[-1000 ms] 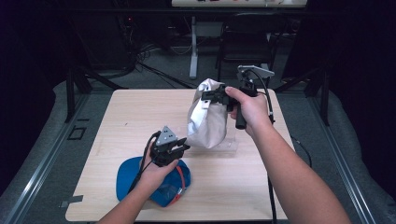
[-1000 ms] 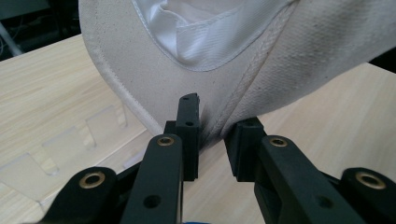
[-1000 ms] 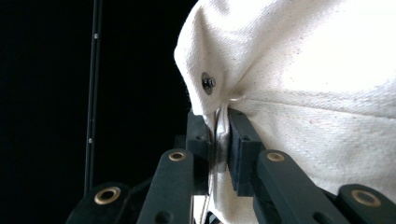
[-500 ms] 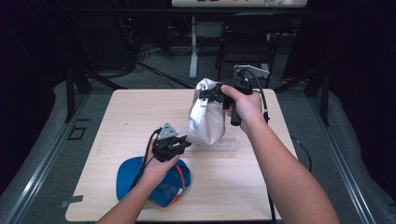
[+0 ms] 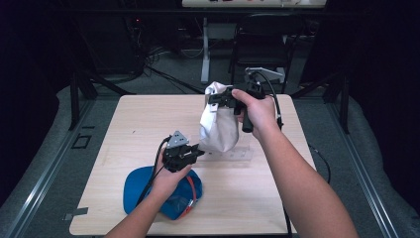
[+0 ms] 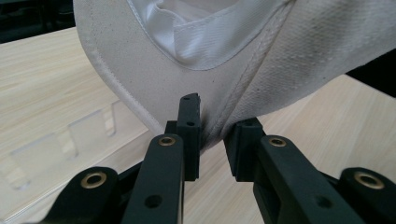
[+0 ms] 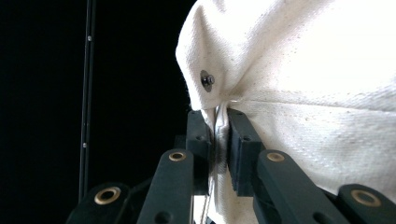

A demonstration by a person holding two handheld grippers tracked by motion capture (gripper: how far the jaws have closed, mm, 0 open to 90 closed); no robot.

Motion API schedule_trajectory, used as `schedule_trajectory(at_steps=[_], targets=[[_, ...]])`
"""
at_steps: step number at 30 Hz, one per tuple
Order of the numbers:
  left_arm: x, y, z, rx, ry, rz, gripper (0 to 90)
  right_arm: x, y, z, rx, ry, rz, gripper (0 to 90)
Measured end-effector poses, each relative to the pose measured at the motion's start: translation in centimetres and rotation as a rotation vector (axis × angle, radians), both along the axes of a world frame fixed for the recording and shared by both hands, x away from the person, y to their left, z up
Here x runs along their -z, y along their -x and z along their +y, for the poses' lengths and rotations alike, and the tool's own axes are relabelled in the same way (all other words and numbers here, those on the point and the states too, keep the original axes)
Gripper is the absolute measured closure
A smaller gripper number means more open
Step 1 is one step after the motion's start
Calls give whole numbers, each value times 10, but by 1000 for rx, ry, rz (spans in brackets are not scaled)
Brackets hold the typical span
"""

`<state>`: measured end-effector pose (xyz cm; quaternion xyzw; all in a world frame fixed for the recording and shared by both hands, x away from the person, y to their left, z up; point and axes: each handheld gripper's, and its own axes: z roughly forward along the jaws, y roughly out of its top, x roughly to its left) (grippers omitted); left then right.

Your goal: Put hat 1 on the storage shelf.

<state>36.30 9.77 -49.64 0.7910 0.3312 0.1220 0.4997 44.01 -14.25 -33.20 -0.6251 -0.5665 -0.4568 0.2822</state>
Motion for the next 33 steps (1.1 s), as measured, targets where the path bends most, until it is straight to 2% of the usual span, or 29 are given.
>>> schedule_trajectory(at_steps=[3,10,17,19,21,23,26,28,30,33], targets=[[3,0,-10,16,15,-4,779,-3,1,-2,5,5,-9,810],[9,-3,-16,21,33,15,779,-1,1,-4,5,12,-5,810],[9,-2,-16,11,16,21,785,3,0,-2,-3,1,0,810],[11,2,-18,2,9,0,789,3,0,0,-13,1,3,811],[11,2,-18,10,7,0,791,3,1,0,-15,2,3,811],[12,1,-18,11,22,-4,790,2,1,1,-16,3,1,811],[13,-1,-15,22,28,5,790,1,2,-1,-20,11,-2,810],[12,-1,-14,-1,30,23,791,1,2,-2,-10,12,-2,810],[11,0,-14,-1,18,24,793,2,1,-4,-11,12,0,811],[14,0,-7,-27,32,47,802,4,1,-4,-11,11,3,811]])
